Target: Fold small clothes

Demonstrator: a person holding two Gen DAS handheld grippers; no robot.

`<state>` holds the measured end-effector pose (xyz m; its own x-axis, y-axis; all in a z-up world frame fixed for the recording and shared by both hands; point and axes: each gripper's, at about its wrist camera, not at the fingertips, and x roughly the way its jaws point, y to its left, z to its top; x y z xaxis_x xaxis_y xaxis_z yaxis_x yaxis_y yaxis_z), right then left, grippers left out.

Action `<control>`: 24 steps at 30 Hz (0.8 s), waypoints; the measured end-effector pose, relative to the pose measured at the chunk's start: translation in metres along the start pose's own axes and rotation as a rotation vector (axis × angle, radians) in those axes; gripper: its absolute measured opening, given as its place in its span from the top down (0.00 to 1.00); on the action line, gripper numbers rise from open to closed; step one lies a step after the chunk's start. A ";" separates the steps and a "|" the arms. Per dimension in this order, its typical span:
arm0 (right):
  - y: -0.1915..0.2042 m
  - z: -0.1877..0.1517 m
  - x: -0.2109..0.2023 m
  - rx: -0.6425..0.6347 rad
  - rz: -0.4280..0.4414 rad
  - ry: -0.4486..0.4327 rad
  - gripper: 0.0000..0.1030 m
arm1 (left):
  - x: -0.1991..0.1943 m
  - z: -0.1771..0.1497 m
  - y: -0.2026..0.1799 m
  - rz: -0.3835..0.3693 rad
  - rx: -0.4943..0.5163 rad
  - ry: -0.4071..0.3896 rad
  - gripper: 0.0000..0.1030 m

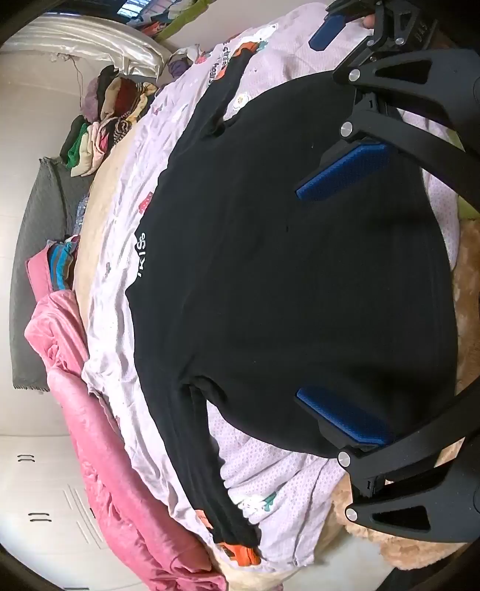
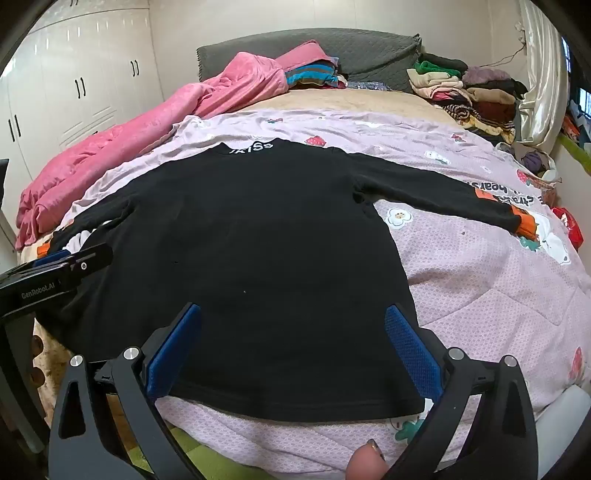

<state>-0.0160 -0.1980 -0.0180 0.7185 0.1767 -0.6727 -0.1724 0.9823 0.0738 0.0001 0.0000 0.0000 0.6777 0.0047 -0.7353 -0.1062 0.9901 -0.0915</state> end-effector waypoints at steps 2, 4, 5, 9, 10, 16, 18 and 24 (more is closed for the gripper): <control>0.000 0.000 0.000 0.001 0.001 -0.001 0.04 | 0.000 0.000 0.000 0.001 0.002 -0.002 0.08; 0.001 0.000 -0.001 0.001 -0.001 0.000 0.04 | 0.001 0.000 -0.001 0.003 0.003 0.000 0.08; 0.001 0.000 -0.001 0.000 -0.001 0.000 0.04 | 0.001 0.000 -0.001 0.004 0.003 0.001 0.08; 0.001 0.000 -0.001 -0.001 0.001 -0.005 0.04 | -0.001 0.000 0.000 0.000 0.003 -0.006 0.08; 0.001 0.001 0.000 -0.001 0.001 -0.006 0.04 | -0.001 0.000 -0.001 0.001 0.003 -0.007 0.08; 0.003 0.000 -0.003 -0.001 0.001 -0.007 0.04 | 0.000 0.000 0.000 0.002 0.004 -0.005 0.08; 0.003 0.000 -0.002 0.000 0.000 -0.008 0.04 | 0.000 0.000 0.000 0.004 0.004 -0.006 0.08; 0.004 0.001 -0.002 -0.004 0.000 -0.007 0.04 | -0.002 0.001 0.002 0.004 0.003 -0.007 0.08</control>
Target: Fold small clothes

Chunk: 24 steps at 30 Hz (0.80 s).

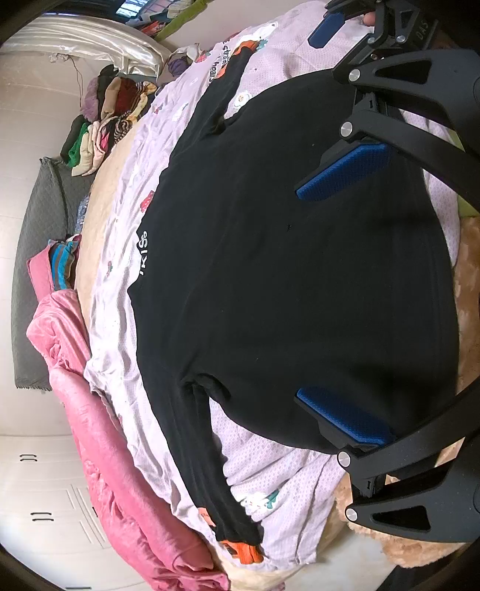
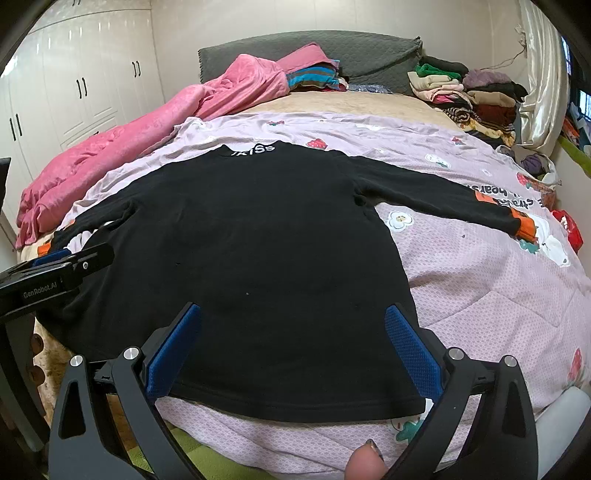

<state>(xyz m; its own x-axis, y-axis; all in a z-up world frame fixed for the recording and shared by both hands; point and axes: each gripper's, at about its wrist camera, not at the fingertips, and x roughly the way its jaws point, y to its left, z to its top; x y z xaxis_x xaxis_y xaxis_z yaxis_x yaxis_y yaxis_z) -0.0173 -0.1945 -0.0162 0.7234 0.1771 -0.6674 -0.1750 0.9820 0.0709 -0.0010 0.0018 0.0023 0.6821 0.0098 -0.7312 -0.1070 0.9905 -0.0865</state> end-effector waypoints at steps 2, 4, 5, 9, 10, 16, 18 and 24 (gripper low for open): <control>0.000 0.000 0.000 -0.002 0.000 0.000 0.04 | 0.000 0.000 0.000 -0.001 0.000 0.000 0.08; 0.000 0.001 0.001 -0.004 -0.001 0.000 0.04 | -0.002 0.003 -0.001 0.000 -0.001 0.000 0.08; 0.001 0.001 0.000 -0.002 -0.001 0.000 0.04 | -0.002 0.003 -0.001 0.001 0.000 0.000 0.08; 0.001 0.001 0.001 -0.002 -0.001 0.001 0.04 | -0.002 0.002 -0.001 0.002 0.003 -0.001 0.08; 0.001 0.001 0.001 -0.003 -0.003 0.001 0.04 | -0.002 0.003 0.000 0.001 0.003 -0.003 0.08; 0.001 0.001 0.000 -0.002 -0.003 0.000 0.04 | -0.005 0.005 -0.001 -0.002 0.004 -0.001 0.08; 0.001 0.001 0.000 -0.003 -0.004 0.001 0.04 | -0.005 0.006 0.000 -0.001 0.004 -0.001 0.08; 0.001 0.000 0.000 -0.003 -0.005 0.000 0.04 | -0.005 0.005 -0.001 0.000 0.005 -0.003 0.08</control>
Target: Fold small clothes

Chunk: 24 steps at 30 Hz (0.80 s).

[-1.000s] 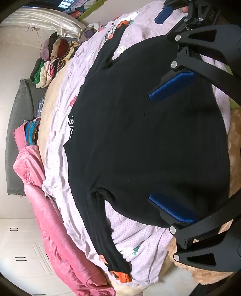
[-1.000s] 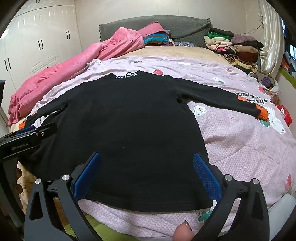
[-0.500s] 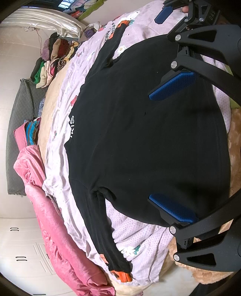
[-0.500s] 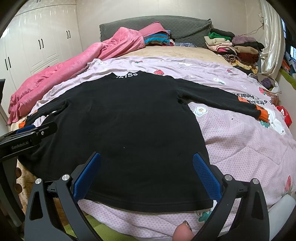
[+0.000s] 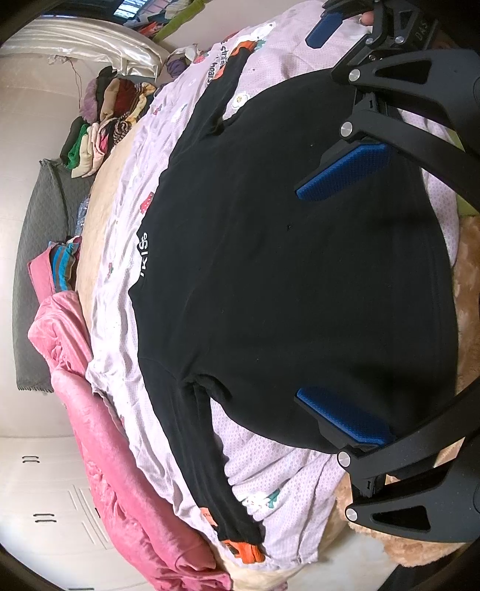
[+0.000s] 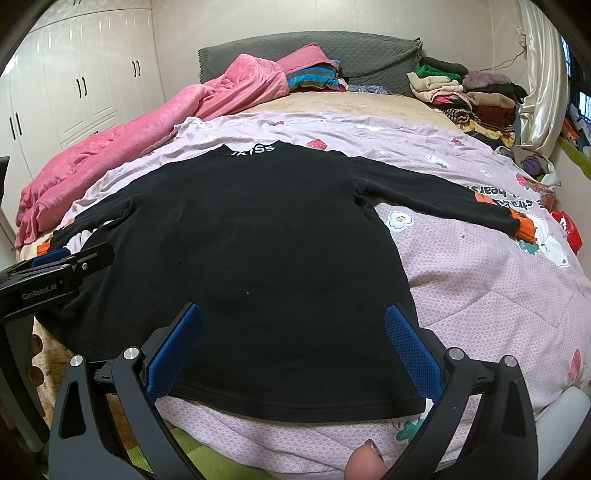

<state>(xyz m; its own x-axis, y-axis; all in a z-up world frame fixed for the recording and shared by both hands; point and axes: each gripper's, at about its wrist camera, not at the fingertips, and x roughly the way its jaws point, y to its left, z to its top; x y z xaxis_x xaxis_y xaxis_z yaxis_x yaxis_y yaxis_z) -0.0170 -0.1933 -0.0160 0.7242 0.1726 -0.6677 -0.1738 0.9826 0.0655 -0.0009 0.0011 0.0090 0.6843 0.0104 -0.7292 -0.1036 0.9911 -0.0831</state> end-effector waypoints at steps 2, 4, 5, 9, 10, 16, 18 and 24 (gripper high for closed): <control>0.000 0.000 0.000 0.000 0.000 0.000 0.04 | 0.000 0.000 0.000 0.001 0.000 0.000 0.08; 0.000 0.000 0.000 -0.001 0.000 0.000 0.04 | 0.000 0.000 0.000 -0.001 0.001 0.001 0.08; 0.000 0.000 0.000 -0.001 0.000 -0.001 0.04 | -0.001 0.001 0.000 0.000 0.000 0.001 0.08; 0.000 0.000 0.000 -0.001 0.000 -0.003 0.04 | 0.003 0.000 0.001 -0.002 0.002 -0.002 0.08; 0.000 0.000 0.000 -0.002 0.000 -0.003 0.04 | 0.003 0.000 0.001 -0.001 0.002 -0.002 0.08; 0.000 0.000 0.000 0.000 -0.001 -0.005 0.04 | 0.003 0.000 0.002 -0.003 0.004 -0.002 0.08; 0.000 0.000 0.000 -0.001 0.001 -0.005 0.04 | 0.003 -0.001 0.002 -0.003 0.003 -0.002 0.08; -0.001 0.000 -0.001 -0.001 0.004 -0.008 0.04 | 0.003 0.001 0.005 -0.003 0.006 -0.008 0.08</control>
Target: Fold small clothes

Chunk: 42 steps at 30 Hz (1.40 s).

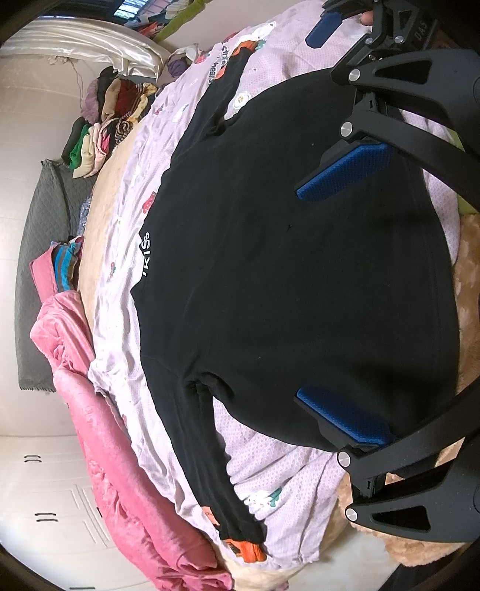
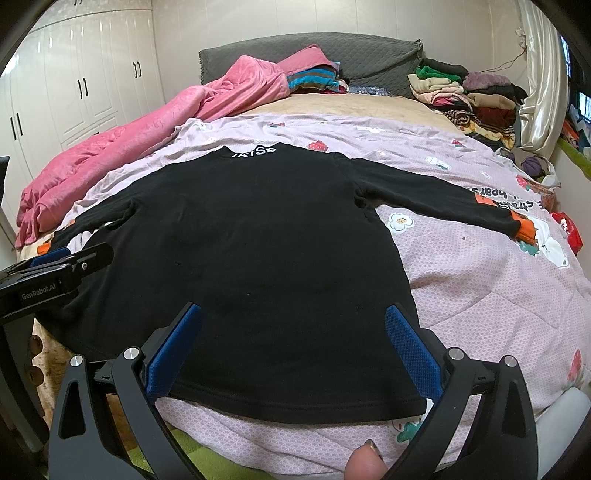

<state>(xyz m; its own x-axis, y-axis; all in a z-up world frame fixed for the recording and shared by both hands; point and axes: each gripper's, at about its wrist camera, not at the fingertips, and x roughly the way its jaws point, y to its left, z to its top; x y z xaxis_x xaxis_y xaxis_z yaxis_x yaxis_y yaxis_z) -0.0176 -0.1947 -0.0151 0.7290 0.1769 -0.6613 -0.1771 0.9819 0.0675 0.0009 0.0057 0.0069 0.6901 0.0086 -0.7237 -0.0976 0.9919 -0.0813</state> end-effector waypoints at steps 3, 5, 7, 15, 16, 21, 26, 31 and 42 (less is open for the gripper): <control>-0.002 0.002 0.001 0.004 0.002 0.001 0.04 | 0.001 0.002 0.001 0.003 -0.002 -0.002 0.08; -0.002 0.003 0.002 0.006 0.004 0.003 0.04 | 0.003 0.005 0.003 0.005 -0.009 0.000 0.08; -0.004 0.004 0.005 0.007 0.003 0.005 0.04 | 0.005 0.006 0.000 0.002 -0.011 0.003 0.08; -0.006 0.015 0.020 0.001 0.015 0.008 0.04 | 0.017 0.021 -0.001 0.011 -0.019 0.020 0.08; -0.006 0.018 0.023 0.001 0.018 0.008 0.04 | 0.018 0.022 -0.002 0.010 -0.022 0.022 0.08; -0.006 0.032 0.034 -0.002 0.022 -0.004 0.04 | 0.025 0.033 -0.005 0.017 -0.016 0.029 0.08; -0.007 0.050 0.041 0.000 0.026 -0.020 0.04 | 0.037 0.045 -0.008 0.016 -0.012 0.051 0.08; -0.010 0.066 0.050 -0.006 0.031 -0.023 0.04 | 0.048 0.057 -0.012 0.018 -0.007 0.067 0.08; -0.054 0.094 0.074 0.094 -0.009 -0.017 0.04 | 0.078 0.089 -0.029 0.030 0.011 0.085 0.08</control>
<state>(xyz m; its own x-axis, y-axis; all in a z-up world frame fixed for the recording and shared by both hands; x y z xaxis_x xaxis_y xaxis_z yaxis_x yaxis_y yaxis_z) 0.1079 -0.2284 0.0025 0.7416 0.1681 -0.6495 -0.1079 0.9854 0.1319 0.1214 -0.0114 0.0143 0.6237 0.0278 -0.7812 -0.1094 0.9926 -0.0520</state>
